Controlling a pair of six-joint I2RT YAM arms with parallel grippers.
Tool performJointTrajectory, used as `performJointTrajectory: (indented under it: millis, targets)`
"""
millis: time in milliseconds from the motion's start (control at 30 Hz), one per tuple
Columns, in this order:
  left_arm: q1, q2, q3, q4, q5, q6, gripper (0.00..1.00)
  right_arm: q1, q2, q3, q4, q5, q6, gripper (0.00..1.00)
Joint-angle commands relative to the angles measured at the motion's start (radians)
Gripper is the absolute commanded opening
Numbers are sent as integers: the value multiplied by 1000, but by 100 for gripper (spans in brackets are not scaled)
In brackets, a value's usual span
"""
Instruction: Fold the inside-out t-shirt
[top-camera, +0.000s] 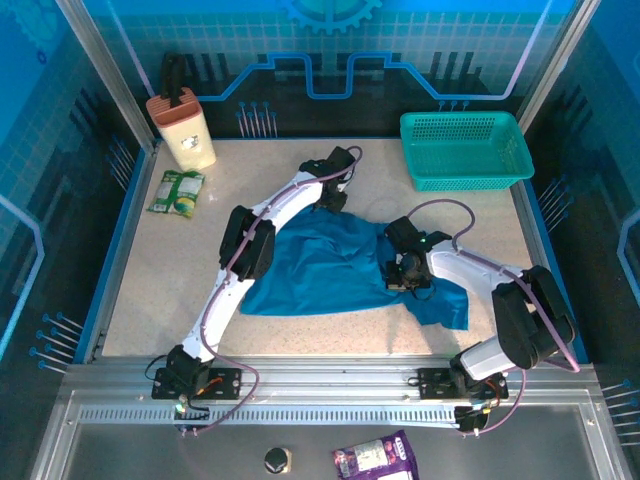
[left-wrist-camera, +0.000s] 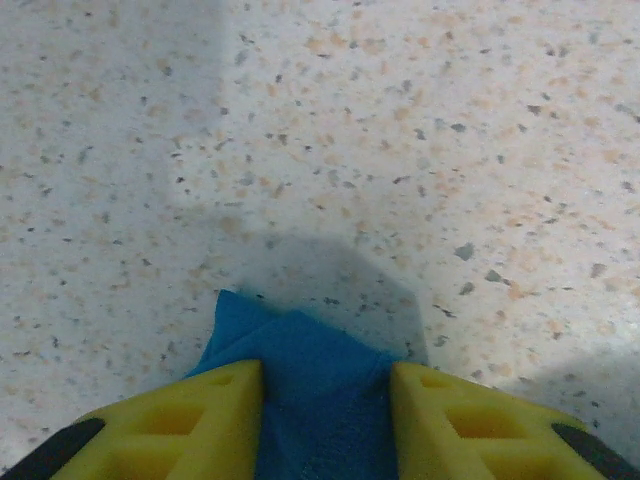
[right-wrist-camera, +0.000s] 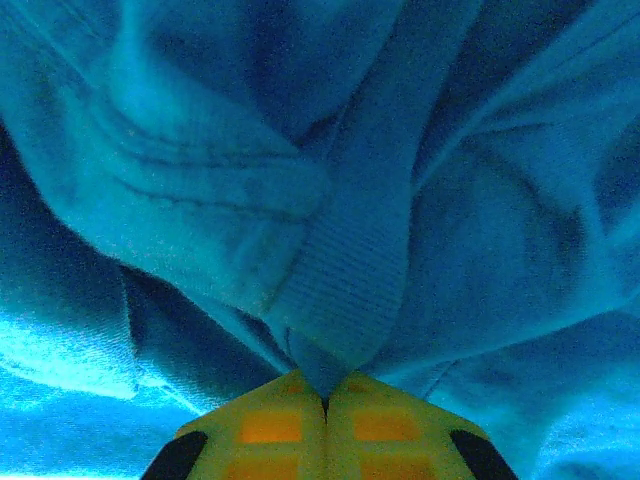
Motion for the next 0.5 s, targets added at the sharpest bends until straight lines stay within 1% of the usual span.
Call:
performJointTrajectory:
  millis: [0, 167, 367, 467]
  targets:
    - [11, 29, 27, -67, -60, 39, 35, -7, -26, 30, -47, 31, 15, 0]
    - [39, -19, -15, -50, -50, 22, 28, -18, -27, 30, -50, 52, 4, 0]
    - [76, -68, -60, -45, -33, 8, 13, -53, -42, 30, -52, 55, -17, 0]
    - [98, -103, -91, -34, -12, -12, 7, -75, -55, 31, -53, 61, -27, 0]
